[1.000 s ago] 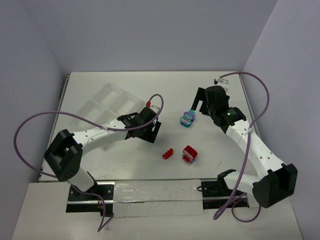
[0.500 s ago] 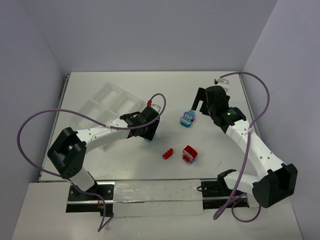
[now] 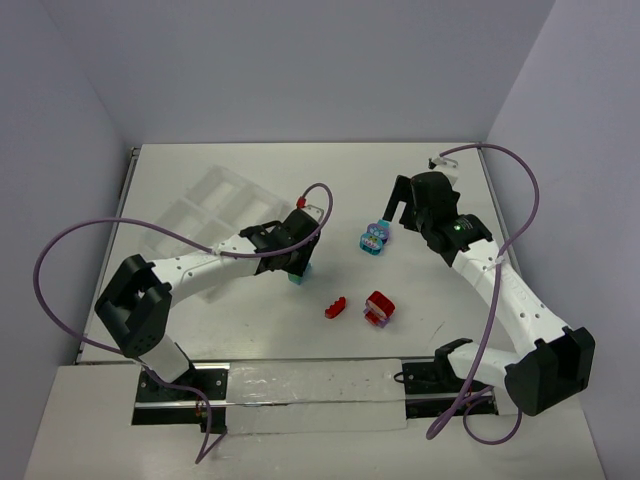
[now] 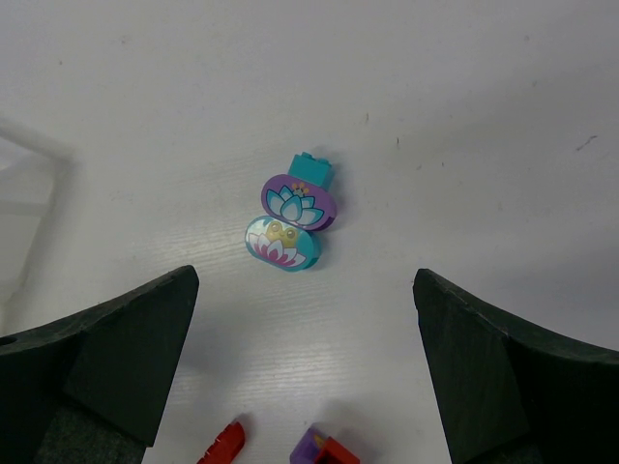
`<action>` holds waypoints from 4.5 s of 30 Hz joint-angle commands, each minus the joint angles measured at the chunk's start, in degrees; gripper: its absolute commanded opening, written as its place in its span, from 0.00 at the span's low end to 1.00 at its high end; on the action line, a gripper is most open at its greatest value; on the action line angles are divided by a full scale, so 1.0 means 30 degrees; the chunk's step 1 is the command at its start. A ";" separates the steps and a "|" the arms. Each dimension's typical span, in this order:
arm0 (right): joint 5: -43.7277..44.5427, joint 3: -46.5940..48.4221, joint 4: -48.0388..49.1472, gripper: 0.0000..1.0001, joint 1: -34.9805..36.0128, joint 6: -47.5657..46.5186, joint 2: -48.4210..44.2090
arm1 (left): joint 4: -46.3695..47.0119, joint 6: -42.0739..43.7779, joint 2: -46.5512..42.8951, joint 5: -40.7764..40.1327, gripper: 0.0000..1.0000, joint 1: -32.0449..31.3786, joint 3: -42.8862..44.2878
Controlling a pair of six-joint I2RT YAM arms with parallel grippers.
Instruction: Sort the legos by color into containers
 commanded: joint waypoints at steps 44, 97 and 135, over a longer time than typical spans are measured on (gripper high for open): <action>-0.9855 0.0807 0.2597 1.00 0.0084 -0.3278 -0.1531 | 0.1506 -0.2731 -0.4217 1.2972 0.00 0.6183 0.4530; -2.2851 0.0295 1.6371 0.66 0.1197 0.6105 0.2068 | 2.1803 -1.5711 -0.4407 2.4364 0.00 0.9373 -0.2143; -2.2337 -0.0458 1.6019 0.00 0.1461 0.5996 0.2287 | 1.6558 -1.1729 -0.5316 2.3918 0.00 1.0022 -0.0885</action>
